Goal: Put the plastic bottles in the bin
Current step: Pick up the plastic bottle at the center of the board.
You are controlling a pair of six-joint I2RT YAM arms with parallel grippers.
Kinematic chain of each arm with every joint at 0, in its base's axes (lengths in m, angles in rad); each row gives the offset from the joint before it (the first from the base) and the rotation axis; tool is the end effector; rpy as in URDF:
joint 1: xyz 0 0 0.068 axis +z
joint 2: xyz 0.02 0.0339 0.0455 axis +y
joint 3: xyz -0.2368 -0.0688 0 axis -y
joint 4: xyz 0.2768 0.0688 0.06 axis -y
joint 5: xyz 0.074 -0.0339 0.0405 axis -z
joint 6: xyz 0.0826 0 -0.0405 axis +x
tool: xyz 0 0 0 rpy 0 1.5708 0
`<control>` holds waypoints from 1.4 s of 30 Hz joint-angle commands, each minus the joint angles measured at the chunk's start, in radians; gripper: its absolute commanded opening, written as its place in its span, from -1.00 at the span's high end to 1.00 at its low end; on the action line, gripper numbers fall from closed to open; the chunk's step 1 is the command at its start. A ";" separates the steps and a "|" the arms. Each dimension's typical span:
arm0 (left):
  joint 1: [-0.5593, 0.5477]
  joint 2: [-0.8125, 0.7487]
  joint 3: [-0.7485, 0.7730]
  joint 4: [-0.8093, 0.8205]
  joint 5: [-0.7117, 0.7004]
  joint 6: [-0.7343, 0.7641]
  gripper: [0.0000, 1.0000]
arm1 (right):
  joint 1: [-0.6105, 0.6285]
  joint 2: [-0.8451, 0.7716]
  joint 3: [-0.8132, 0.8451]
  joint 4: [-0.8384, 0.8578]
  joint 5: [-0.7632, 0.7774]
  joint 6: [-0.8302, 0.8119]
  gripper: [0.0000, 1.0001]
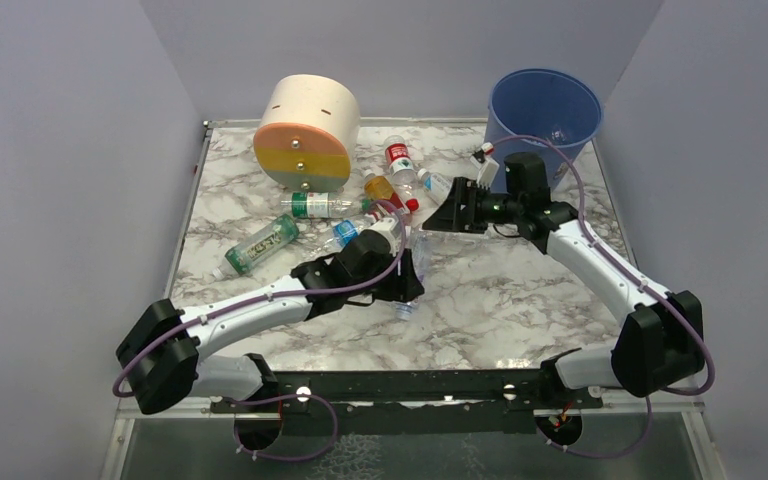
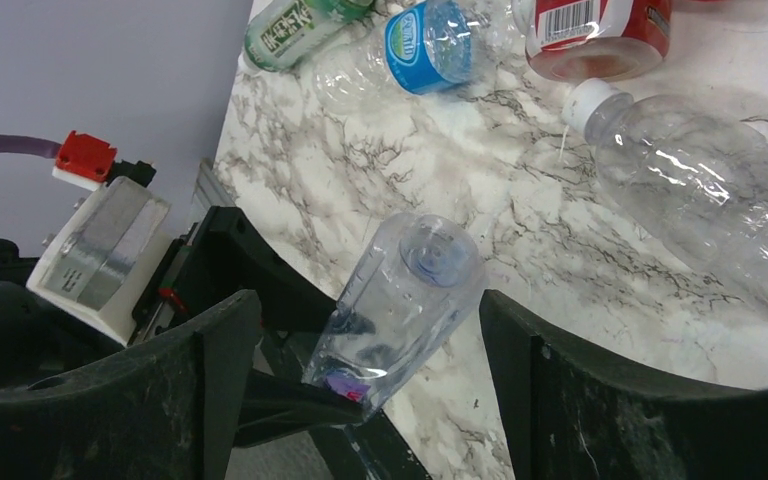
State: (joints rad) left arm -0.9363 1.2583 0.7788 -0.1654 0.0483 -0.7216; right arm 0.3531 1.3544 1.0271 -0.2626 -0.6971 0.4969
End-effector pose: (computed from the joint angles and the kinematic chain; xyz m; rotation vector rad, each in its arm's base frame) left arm 0.2016 -0.2806 0.1703 0.2849 2.3746 -0.9190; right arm 0.3238 0.1759 0.2362 -0.2707 2.2492 1.2259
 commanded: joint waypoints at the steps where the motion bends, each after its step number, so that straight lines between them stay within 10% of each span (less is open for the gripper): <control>1: -0.028 0.013 0.053 0.060 0.025 0.027 -0.12 | 0.024 0.028 -0.001 0.008 -0.006 -0.010 -0.68; 42: -0.061 -0.060 0.044 0.031 -0.064 0.037 -0.12 | 0.104 0.089 -0.038 -0.055 0.073 -0.025 -0.67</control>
State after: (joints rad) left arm -0.9924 1.2232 0.8196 -0.1658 0.0189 -0.6952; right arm 0.4507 1.4345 1.0084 -0.3168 -0.6113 0.4706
